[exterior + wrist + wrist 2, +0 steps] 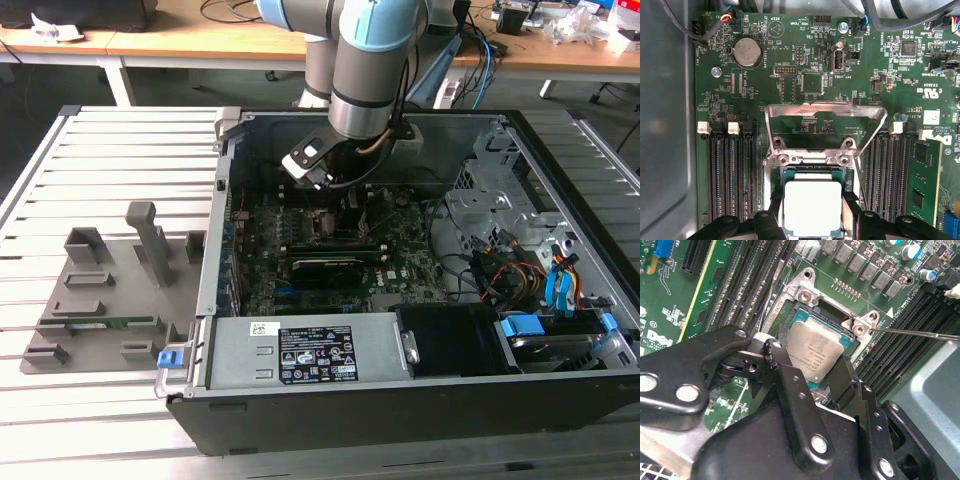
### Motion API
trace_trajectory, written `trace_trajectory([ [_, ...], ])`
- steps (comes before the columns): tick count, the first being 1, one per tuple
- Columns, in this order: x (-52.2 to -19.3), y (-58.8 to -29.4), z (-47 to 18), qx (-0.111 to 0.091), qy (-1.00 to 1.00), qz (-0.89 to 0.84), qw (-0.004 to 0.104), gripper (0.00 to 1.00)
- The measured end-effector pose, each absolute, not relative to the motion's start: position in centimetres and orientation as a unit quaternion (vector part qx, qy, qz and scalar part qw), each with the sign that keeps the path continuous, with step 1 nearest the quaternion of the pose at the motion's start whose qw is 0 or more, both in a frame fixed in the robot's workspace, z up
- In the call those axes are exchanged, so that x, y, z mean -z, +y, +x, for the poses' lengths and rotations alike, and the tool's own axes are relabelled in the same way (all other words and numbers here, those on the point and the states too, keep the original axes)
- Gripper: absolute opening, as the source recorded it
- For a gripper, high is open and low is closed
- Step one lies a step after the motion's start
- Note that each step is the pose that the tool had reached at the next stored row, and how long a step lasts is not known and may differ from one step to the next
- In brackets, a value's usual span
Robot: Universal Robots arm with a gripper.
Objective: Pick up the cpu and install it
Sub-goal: 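Place the cpu into insertion slot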
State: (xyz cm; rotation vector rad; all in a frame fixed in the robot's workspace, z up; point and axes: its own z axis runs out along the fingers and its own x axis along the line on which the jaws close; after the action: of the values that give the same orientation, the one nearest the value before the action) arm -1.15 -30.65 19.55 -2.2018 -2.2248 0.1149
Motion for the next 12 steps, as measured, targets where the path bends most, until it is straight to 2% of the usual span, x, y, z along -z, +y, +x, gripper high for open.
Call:
trace_trajectory([
  [7,-19.27,-30.64,-1.14,-0.037,-0.71,-0.703,0.005,0.55],
  [9,-19.24,-30.64,-1.13,-0.036,-0.71,-0.703,0.005,0.61],
  [12,-20.22,-30.63,-1.13,-0.037,-0.71,-0.703,0.004,0.61],
])
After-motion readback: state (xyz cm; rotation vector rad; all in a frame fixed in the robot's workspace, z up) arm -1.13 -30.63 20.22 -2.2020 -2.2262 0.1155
